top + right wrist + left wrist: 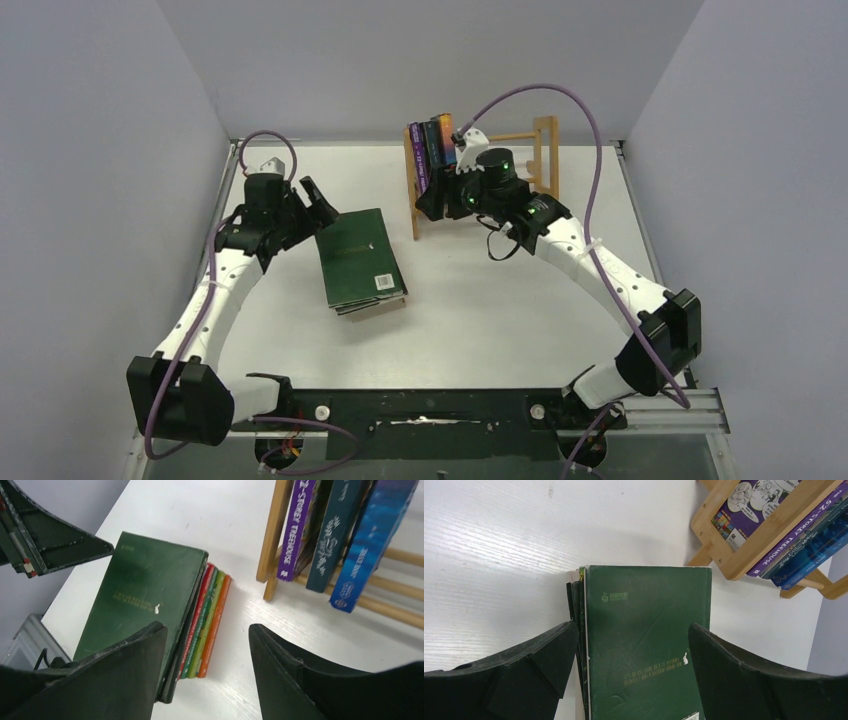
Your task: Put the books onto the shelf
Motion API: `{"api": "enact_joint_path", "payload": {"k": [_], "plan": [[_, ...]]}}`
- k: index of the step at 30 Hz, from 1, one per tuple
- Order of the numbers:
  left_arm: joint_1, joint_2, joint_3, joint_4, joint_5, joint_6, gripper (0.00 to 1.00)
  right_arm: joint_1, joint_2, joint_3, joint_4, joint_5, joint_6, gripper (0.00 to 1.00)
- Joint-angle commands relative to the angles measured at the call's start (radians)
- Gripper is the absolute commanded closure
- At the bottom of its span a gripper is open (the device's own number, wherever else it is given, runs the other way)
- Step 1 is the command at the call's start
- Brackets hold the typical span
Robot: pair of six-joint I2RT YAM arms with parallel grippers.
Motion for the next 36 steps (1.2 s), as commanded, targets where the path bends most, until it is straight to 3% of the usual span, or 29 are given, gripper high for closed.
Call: {"api": "enact_joint_path", "payload": {"k": [1,11,36], "plan": [[0.002,-0.009,-0.004,0.02,0.019,-0.017,0.18,0.013,-0.056,-0.079,0.097,-0.049,0.09,0.38],[-0.018,0.005,-0.018,0.033,0.025,-0.03,0.18,0.035,-0.051,-0.197,0.182,-0.117,0.156,0.38],[-0.098,0.048,0.015,0.054,0.029,-0.055,0.18,0.057,0.109,-0.265,0.356,-0.3,0.282,0.37]]}}
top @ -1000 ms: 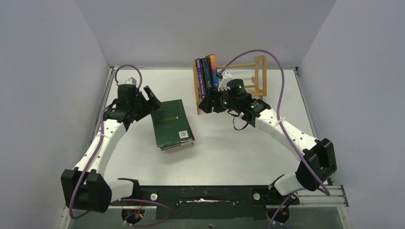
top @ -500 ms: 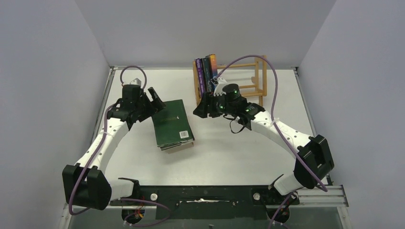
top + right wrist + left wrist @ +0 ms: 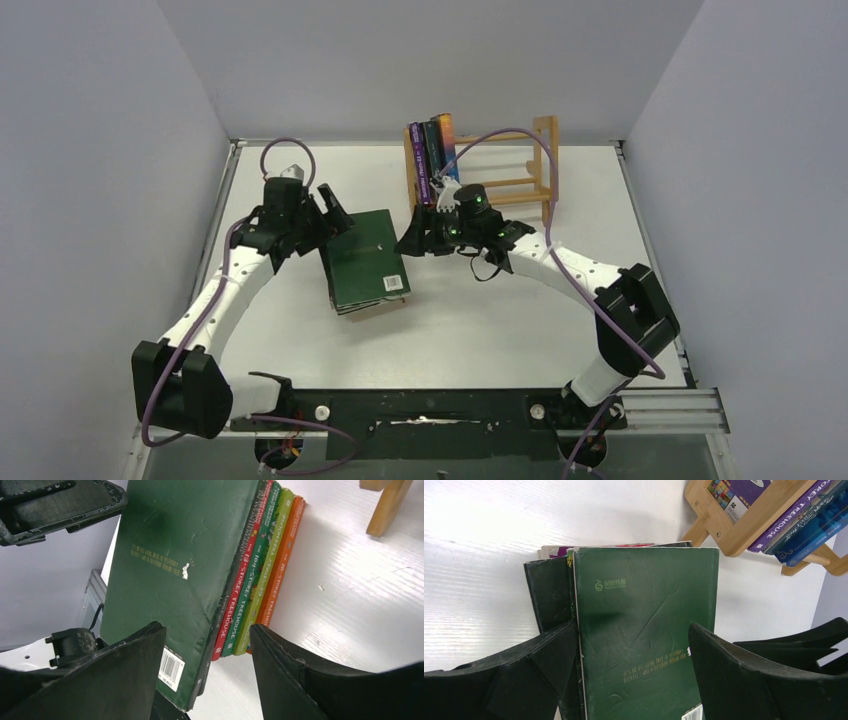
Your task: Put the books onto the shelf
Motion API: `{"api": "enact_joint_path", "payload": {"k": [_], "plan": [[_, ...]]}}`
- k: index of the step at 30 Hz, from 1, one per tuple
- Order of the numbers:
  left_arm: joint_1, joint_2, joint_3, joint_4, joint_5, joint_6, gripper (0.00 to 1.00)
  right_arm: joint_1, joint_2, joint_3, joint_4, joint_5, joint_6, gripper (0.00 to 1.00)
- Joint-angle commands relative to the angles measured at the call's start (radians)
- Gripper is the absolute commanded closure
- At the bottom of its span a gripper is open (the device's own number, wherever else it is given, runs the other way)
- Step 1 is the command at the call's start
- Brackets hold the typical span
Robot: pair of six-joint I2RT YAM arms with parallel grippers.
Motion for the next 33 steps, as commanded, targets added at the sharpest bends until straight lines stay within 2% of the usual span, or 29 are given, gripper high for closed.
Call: {"api": "enact_joint_path", "payload": {"k": [1,6,11,21,33], "plan": [[-0.023,0.011,0.043,0.045,0.014,-0.013,0.18,0.007,0.008,-0.008,0.117,-0.062,0.039,0.37],[-0.046,0.024,0.044,0.051,0.009,-0.02,0.18,0.006,0.027,-0.013,0.126,-0.084,0.053,0.35],[-0.059,0.036,0.045,0.058,0.006,-0.023,0.18,0.001,0.039,-0.026,0.141,-0.111,0.079,0.29],[-0.089,0.05,0.047,0.069,0.003,-0.034,0.18,-0.002,0.056,-0.077,0.219,-0.157,0.15,0.28],[-0.133,0.078,0.049,0.091,0.003,-0.053,0.18,-0.017,0.075,-0.154,0.401,-0.227,0.254,0.28]]}}
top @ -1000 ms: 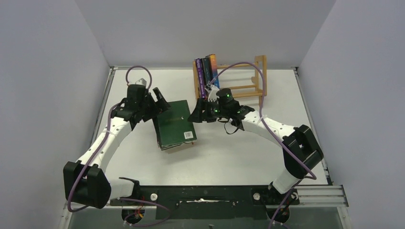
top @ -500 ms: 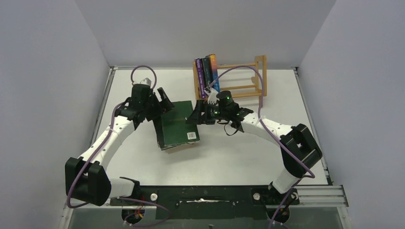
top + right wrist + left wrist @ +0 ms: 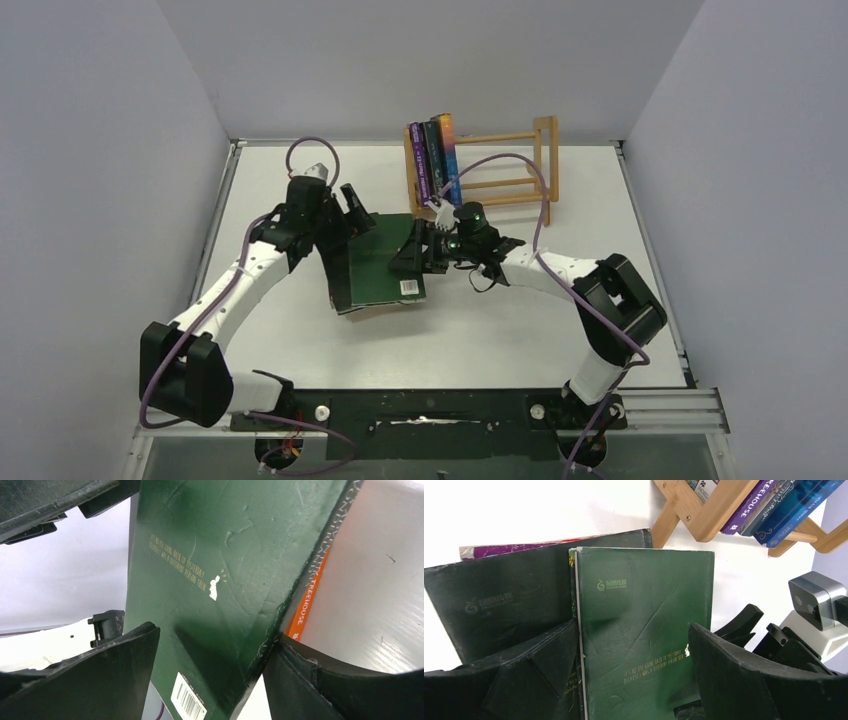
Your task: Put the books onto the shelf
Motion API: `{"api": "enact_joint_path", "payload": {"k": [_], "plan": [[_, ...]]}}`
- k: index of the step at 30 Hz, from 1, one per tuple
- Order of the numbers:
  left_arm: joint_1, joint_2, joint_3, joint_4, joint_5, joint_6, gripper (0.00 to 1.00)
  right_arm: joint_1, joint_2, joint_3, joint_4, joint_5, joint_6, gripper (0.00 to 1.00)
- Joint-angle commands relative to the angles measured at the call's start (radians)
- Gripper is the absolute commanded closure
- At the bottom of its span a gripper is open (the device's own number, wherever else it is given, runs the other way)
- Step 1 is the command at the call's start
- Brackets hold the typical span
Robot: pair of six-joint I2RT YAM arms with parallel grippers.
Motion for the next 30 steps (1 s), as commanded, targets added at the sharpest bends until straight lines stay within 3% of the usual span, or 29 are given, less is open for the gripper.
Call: {"api": "enact_joint_path", "payload": {"k": [1,16,18,24,30], "plan": [[-0.021,0.018,0.037,0.021,0.012,-0.019,0.18,-0.009,-0.012,-0.013,0.141,-0.043,0.054,0.28],[-0.111,0.082,0.054,0.079,0.039,-0.053,0.18,-0.037,-0.025,-0.071,0.26,-0.06,0.121,0.36],[-0.117,0.084,0.055,0.078,0.037,-0.056,0.18,-0.037,-0.027,-0.075,0.268,-0.059,0.126,0.41],[-0.12,0.073,0.061,0.076,0.032,-0.053,0.18,-0.048,-0.052,-0.079,0.26,-0.051,0.119,0.78],[-0.11,0.073,0.14,0.003,-0.052,0.012,0.18,-0.077,-0.113,-0.075,0.219,-0.047,0.084,0.94]]}}
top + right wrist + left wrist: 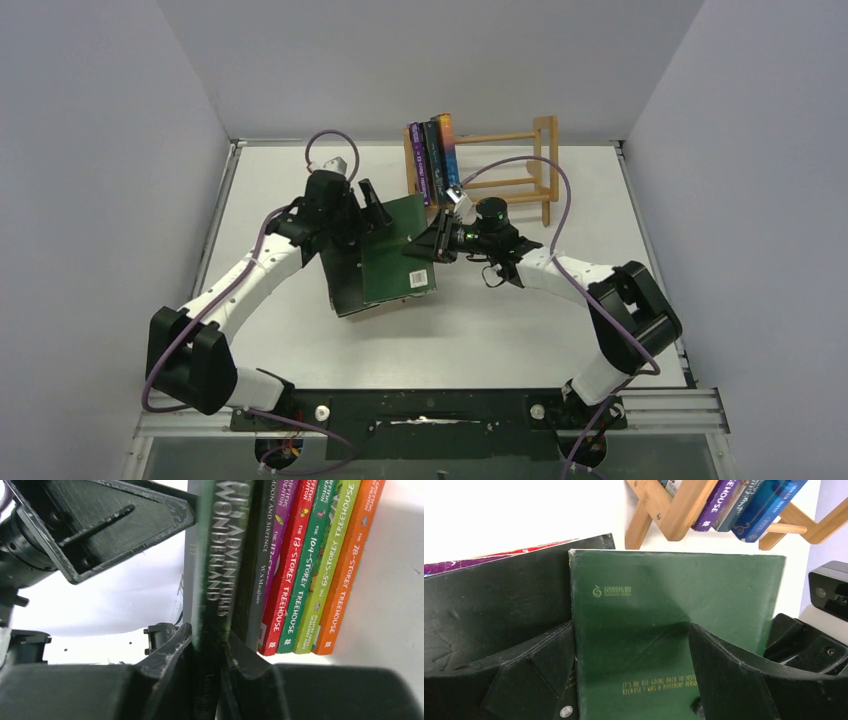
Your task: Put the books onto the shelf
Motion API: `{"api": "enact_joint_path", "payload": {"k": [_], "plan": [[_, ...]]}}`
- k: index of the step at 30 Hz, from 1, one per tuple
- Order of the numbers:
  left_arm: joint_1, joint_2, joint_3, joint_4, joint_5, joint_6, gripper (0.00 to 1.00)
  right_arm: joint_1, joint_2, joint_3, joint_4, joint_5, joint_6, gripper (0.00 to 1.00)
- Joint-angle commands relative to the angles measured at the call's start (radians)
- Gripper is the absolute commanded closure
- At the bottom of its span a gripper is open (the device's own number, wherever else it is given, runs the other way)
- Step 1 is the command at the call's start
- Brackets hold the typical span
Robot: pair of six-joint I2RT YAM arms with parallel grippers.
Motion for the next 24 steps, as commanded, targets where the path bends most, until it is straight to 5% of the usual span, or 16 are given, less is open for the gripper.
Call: {"api": "enact_joint_path", "payload": {"k": [1,13,24], "plan": [[-0.004,0.007,0.115,-0.059,-0.023,0.044,0.18,-0.015,-0.059,0.016,0.007,0.024,-0.136,0.97],[0.237,-0.149,0.159,-0.088,-0.127,0.113,0.18,-0.056,-0.222,0.229,-0.354,0.146,-0.443,1.0],[0.235,-0.157,0.055,-0.016,-0.008,0.055,0.18,-0.145,-0.24,0.635,-0.6,0.629,-0.81,1.0]]}}
